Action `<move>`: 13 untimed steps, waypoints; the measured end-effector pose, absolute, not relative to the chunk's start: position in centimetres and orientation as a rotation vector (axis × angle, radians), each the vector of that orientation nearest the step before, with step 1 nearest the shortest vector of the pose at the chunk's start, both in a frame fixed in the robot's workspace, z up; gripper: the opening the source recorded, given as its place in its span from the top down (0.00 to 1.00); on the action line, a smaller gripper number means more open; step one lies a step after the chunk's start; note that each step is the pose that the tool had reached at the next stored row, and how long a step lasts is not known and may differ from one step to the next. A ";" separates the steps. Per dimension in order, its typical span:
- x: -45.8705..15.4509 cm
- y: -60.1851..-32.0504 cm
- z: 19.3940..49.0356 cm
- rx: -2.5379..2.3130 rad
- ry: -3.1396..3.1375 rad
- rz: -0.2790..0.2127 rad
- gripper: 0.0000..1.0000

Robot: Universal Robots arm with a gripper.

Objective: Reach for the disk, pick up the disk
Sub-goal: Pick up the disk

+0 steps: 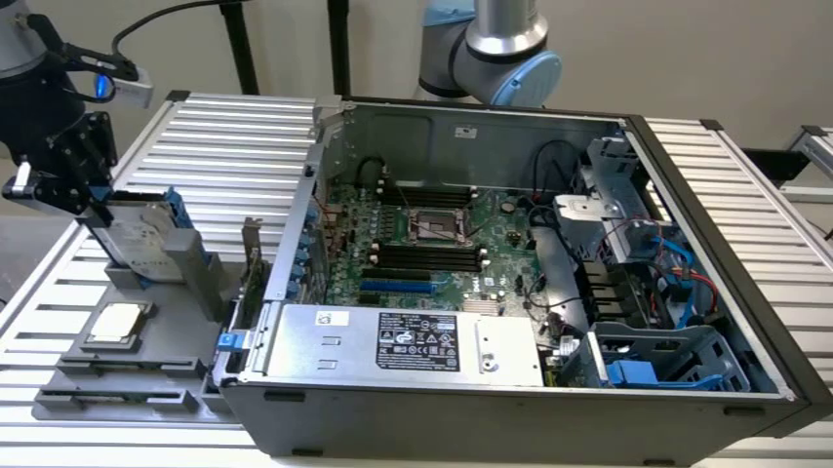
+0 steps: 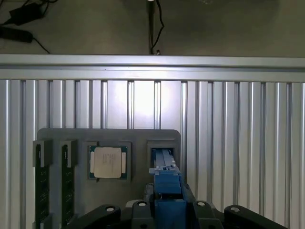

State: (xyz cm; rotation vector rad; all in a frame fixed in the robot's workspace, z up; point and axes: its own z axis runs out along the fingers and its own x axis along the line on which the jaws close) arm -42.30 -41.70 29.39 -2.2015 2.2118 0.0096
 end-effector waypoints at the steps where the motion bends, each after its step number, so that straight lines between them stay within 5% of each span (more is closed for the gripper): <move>1: -42.3 -41.7 29.4 -2.202 2.212 0.010 0.67; 13: -42.3 -41.7 29.6 -2.201 2.212 0.010 0.67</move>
